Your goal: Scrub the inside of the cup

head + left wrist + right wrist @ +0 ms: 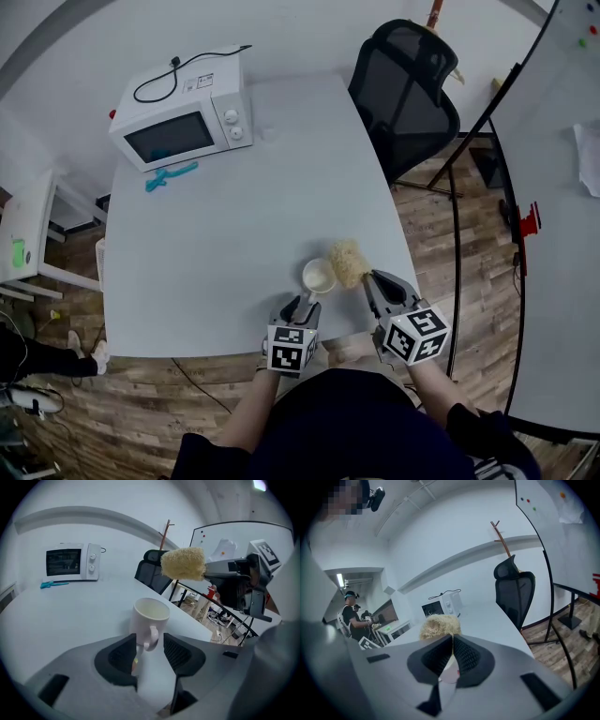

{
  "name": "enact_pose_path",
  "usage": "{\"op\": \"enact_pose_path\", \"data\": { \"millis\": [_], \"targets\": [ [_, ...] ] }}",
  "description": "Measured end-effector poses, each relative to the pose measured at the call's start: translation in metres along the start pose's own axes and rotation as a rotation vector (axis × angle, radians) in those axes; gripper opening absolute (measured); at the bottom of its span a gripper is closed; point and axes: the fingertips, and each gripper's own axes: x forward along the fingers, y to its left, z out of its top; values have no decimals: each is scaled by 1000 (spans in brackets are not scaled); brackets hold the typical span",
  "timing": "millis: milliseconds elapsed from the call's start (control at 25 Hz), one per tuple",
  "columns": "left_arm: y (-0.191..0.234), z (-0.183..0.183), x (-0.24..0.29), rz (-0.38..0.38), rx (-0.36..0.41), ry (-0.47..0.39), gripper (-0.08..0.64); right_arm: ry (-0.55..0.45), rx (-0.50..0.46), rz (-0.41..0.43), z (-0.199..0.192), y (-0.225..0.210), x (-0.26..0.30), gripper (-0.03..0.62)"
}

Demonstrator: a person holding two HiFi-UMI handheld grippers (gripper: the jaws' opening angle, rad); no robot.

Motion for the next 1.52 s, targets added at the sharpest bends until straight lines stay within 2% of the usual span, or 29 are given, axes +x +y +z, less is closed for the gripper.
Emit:
{"op": "enact_pose_path", "data": {
  "millis": [280, 400, 800, 1000, 1120, 1280, 1520],
  "targets": [
    [5, 0, 12, -24, 56, 26, 162, -5, 14, -38, 3, -10, 4, 31],
    [14, 3, 10, -12, 55, 11, 75, 4, 15, -42, 0, -11, 7, 31],
    [48, 16, 4, 49, 81, -30, 75, 20, -1, -10, -1, 1, 21, 31],
    [51, 16, 6, 44, 139, -25, 77, 30, -7, 6, -3, 5, 23, 31],
    [54, 7, 6, 48, 122, -8, 80, 36, -14, 17, -5, 10, 22, 31],
    [68, 3, 8, 101, 89, -5, 80, 47, -19, 31, -7, 13, 20, 31],
    [84, 10, 12, 158, 48, -31, 80, 145, -36, 115, -21, 22, 22, 31]
  ]
}}
